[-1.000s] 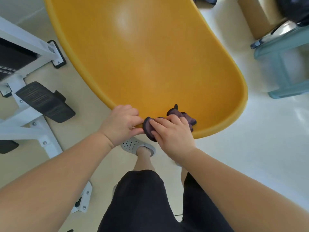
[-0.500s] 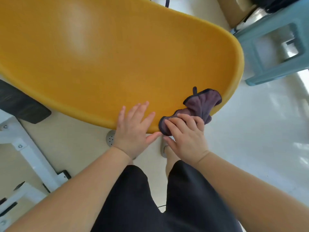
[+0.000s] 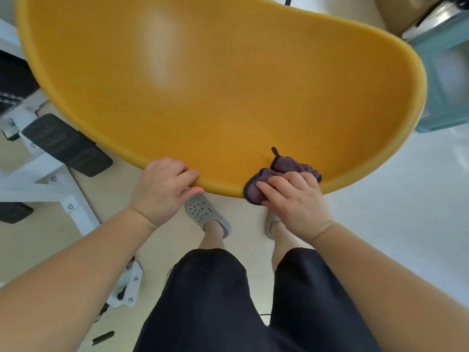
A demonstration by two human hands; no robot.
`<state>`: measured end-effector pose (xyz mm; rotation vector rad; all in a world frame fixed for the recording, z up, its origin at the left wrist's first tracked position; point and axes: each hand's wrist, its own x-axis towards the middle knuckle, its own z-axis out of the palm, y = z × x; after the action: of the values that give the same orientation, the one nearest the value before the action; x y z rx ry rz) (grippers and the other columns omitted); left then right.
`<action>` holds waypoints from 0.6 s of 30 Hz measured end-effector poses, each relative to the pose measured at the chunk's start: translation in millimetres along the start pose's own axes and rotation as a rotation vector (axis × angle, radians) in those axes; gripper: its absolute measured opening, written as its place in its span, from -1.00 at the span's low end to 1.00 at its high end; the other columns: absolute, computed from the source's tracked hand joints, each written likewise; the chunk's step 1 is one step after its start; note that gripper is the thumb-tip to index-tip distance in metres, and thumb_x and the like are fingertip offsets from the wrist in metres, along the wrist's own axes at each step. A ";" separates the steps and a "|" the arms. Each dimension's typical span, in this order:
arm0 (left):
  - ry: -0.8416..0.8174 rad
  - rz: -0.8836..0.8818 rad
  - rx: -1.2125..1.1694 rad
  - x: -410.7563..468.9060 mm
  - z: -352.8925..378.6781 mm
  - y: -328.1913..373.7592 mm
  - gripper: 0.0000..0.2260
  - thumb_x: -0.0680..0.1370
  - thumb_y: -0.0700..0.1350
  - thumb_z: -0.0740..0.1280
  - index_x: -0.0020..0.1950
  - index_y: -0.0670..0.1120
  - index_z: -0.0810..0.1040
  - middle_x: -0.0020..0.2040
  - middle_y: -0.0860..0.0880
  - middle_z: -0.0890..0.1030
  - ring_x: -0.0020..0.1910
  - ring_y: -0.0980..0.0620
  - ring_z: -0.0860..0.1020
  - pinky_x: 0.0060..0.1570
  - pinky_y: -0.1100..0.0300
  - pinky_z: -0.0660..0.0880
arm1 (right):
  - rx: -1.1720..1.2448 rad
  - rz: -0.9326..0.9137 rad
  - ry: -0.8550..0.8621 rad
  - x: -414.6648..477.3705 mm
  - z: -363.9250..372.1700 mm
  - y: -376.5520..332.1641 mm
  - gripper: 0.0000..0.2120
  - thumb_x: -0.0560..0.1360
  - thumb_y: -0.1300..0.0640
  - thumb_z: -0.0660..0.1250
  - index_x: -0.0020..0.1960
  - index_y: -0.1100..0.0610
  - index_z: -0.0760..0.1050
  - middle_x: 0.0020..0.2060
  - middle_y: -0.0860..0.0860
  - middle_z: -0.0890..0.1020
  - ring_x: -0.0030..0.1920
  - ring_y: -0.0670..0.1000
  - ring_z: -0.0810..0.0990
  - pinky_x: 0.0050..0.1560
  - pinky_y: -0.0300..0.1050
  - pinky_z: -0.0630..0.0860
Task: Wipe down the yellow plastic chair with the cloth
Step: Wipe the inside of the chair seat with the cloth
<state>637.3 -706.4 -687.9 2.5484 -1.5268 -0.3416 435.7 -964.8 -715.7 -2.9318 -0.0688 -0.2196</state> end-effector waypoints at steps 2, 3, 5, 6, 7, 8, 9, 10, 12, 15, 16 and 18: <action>0.032 -0.044 -0.008 0.3 6.5 27.7 -0.62 0.57 0.19 0.27 -0.01 -0.10 0.66 -0.20 -0.08 0.55 -0.22 -0.16 0.49 -0.25 -0.01 0.36 | -0.048 -0.016 0.007 -13.0 -11.6 19.4 -0.76 0.66 0.01 0.30 0.23 0.08 0.63 0.02 0.01 0.65 -0.04 0.18 0.62 -0.03 0.09 0.43; 0.037 -0.062 -0.014 3.0 10.4 44.4 -0.63 0.56 0.20 0.26 -0.05 -0.09 0.65 -0.23 -0.06 0.52 -0.24 -0.14 0.47 -0.27 -0.01 0.35 | -0.073 -0.002 0.010 -21.0 -18.4 28.7 -0.78 0.65 0.03 0.33 0.23 0.07 0.63 0.03 0.01 0.66 -0.02 0.19 0.62 -0.02 0.09 0.44; 0.044 -0.090 -0.038 10.9 18.7 79.0 -0.64 0.56 0.20 0.26 -0.13 -0.07 0.62 -0.27 -0.04 0.45 -0.27 -0.12 0.43 -0.30 -0.01 0.34 | -0.113 0.067 -0.003 -37.5 -32.3 45.3 -0.79 0.64 0.04 0.34 0.22 0.06 0.64 0.06 0.01 0.66 0.02 0.21 0.61 0.02 0.11 0.46; 0.050 -0.110 -0.054 14.2 22.4 95.3 -0.65 0.56 0.20 0.27 -0.15 -0.06 0.61 -0.28 -0.04 0.43 -0.28 -0.11 0.41 -0.31 0.00 0.33 | -0.124 0.112 -0.012 -43.4 -37.7 50.4 -0.79 0.63 0.03 0.33 0.20 0.05 0.64 0.07 0.00 0.67 0.04 0.22 0.61 0.04 0.12 0.46; 0.055 -0.133 -0.074 16.9 26.1 111.0 -0.66 0.55 0.19 0.28 -0.17 -0.06 0.60 -0.29 -0.03 0.42 -0.28 -0.11 0.40 -0.31 0.01 0.31 | -0.134 0.155 -0.022 -47.2 -41.1 52.1 -0.79 0.63 0.01 0.32 0.19 0.04 0.64 0.08 -0.01 0.67 0.06 0.23 0.60 0.07 0.13 0.45; 0.058 -0.153 -0.095 19.3 29.9 125.2 -0.66 0.54 0.19 0.29 -0.17 -0.06 0.59 -0.29 -0.04 0.41 -0.28 -0.11 0.39 -0.31 0.03 0.28 | -0.140 0.185 -0.035 -48.8 -42.0 50.5 -0.77 0.63 -0.03 0.31 0.19 0.02 0.64 0.09 -0.02 0.66 0.09 0.22 0.59 0.09 0.14 0.43; 0.056 -0.171 -0.115 22.2 33.2 137.0 -0.65 0.54 0.20 0.29 -0.18 -0.07 0.60 -0.29 -0.04 0.41 -0.28 -0.11 0.40 -0.31 0.05 0.25 | -0.138 0.202 -0.051 -48.6 -41.1 46.3 -0.75 0.63 -0.07 0.29 0.20 0.01 0.63 0.10 -0.04 0.66 0.10 0.21 0.58 0.11 0.14 0.41; 0.049 -0.183 -0.137 25.7 35.7 145.9 -0.64 0.52 0.21 0.29 -0.18 -0.07 0.60 -0.28 -0.04 0.42 -0.27 -0.12 0.41 -0.30 0.07 0.24 | -0.128 0.216 -0.066 -47.3 -38.7 40.7 -0.73 0.63 -0.10 0.28 0.21 0.00 0.63 0.11 -0.05 0.66 0.12 0.19 0.56 0.12 0.14 0.38; 0.016 -0.175 -0.189 32.3 36.3 151.3 -0.59 0.49 0.26 0.29 -0.15 -0.07 0.64 -0.26 -0.05 0.46 -0.24 -0.13 0.45 -0.29 0.06 0.30 | -0.097 0.275 -0.080 -47.0 -32.3 28.4 -0.71 0.63 -0.13 0.27 0.22 -0.02 0.62 0.13 -0.07 0.65 0.19 0.17 0.52 0.20 0.17 0.33; -0.070 -0.126 -0.144 26.5 27.2 124.5 -0.40 0.37 0.42 0.27 0.01 -0.08 0.66 -0.12 -0.07 0.57 -0.10 -0.16 0.54 -0.13 0.00 0.47 | -0.062 0.450 -0.063 -53.4 -21.9 14.5 -0.67 0.61 -0.17 0.24 0.23 -0.04 0.61 0.19 -0.05 0.61 0.37 0.17 0.42 0.45 0.26 0.17; -0.106 -0.122 -0.103 19.3 23.4 106.8 -0.33 0.33 0.46 0.25 0.06 -0.09 0.65 -0.07 -0.08 0.60 -0.04 -0.16 0.57 -0.07 -0.02 0.49 | -0.051 0.502 -0.052 -54.1 -18.3 10.0 -0.65 0.61 -0.19 0.22 0.22 -0.03 0.61 0.21 -0.03 0.60 0.41 0.18 0.38 0.50 0.30 0.09; -0.163 -0.132 -0.047 -0.3 17.7 66.2 -0.30 0.32 0.48 0.22 0.05 -0.10 0.66 -0.06 -0.07 0.62 -0.02 -0.17 0.59 -0.08 -0.03 0.53 | -0.032 0.558 -0.035 -50.7 -10.1 2.1 -0.63 0.61 -0.21 0.18 0.17 0.00 0.61 0.20 0.01 0.60 0.42 0.19 0.36 0.51 0.34 0.01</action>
<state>576.2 -737.6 -688.7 2.6480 -1.3849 -0.6088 384.3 -970.5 -714.0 -2.8442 0.7388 -0.0803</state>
